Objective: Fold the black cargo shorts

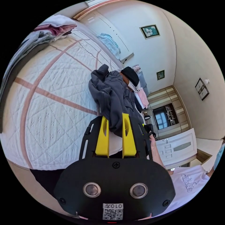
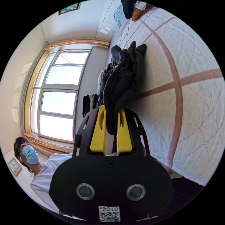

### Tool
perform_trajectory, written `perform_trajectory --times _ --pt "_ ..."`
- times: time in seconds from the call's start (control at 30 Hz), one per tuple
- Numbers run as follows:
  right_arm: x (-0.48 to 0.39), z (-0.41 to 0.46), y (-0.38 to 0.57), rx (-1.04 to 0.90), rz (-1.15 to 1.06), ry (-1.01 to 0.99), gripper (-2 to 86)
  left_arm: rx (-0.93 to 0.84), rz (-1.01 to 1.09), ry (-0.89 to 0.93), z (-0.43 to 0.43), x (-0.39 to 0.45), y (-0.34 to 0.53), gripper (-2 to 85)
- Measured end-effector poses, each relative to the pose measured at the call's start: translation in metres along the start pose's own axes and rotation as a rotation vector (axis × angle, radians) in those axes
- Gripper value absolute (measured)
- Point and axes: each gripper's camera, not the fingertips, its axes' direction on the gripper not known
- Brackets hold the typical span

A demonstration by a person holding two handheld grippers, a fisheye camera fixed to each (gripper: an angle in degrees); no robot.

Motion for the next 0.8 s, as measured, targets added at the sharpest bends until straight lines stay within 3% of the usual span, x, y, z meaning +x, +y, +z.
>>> perform_trajectory --times 0.37,0.6,0.8 --pt "-0.14 0.081 0.004 -0.098 -0.295 -0.095 7.6 0.151 0.157 0.138 -0.148 0.036 0.026 9.5" --pt "-0.194 0.217 -0.065 -0.224 -0.334 -0.192 7.5 0.19 0.241 -0.034 -0.279 0.038 0.005 9.4" --pt "-0.318 0.325 -0.117 -0.129 -0.638 -0.298 7.4 0.373 0.437 -0.136 -0.423 0.08 -0.047 9.2"
